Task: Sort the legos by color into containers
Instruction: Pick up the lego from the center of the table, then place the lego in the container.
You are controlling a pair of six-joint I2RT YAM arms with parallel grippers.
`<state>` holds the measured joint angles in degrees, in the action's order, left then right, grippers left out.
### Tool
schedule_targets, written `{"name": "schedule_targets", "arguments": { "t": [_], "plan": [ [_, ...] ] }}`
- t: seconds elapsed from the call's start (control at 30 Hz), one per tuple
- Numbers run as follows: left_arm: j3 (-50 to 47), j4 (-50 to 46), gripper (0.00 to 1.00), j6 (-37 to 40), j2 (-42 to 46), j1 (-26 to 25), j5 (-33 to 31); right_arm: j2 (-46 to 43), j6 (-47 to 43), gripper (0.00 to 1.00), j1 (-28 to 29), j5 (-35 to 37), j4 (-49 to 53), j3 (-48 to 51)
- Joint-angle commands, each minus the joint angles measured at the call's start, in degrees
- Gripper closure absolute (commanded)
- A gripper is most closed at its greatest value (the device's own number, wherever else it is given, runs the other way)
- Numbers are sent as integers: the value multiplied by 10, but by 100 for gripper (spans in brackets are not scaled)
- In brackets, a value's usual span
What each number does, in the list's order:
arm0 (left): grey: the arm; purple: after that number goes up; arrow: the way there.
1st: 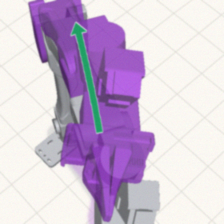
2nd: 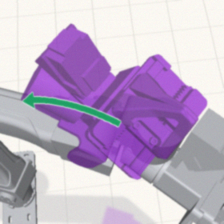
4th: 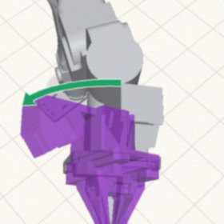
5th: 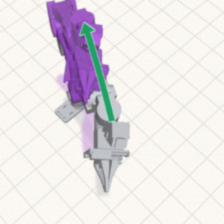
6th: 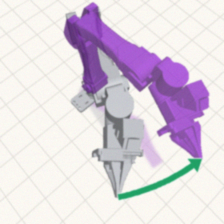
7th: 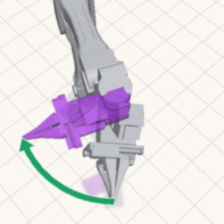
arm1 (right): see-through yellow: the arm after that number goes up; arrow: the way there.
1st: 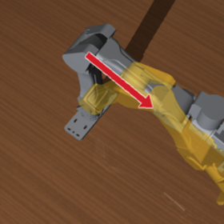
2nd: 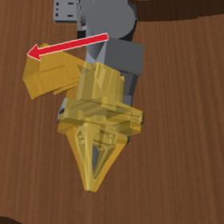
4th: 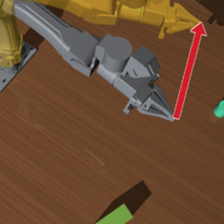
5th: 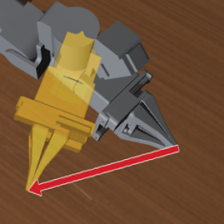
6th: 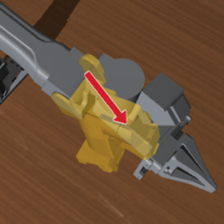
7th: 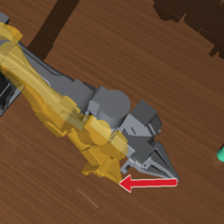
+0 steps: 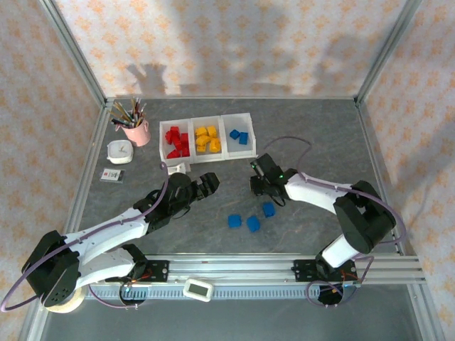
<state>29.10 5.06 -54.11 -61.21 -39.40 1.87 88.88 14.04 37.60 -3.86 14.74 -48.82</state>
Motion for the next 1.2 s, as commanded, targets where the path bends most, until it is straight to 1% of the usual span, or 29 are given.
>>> {"name": "schedule_targets", "arguments": {
  "t": [0.0,0.13,0.3,0.53,0.83,1.17],
  "plan": [
    [27,-26,1,19,8,-1,-29,-13,-6,71,2,13,22,-38],
    [53,-45,1,39,7,3,-46,1,-12,70,1,28,31,-99],
    [84,-61,1,64,-1,19,-50,66,-19,70,-3,40,25,-185],
    [99,-65,1,83,-9,61,-24,165,-29,70,-21,42,14,-308],
    [105,-70,1,95,-14,97,-13,282,-36,70,-52,17,9,-412],
    [114,-69,1,100,-26,107,-3,350,-43,69,-56,0,19,-480]
  ]
}}
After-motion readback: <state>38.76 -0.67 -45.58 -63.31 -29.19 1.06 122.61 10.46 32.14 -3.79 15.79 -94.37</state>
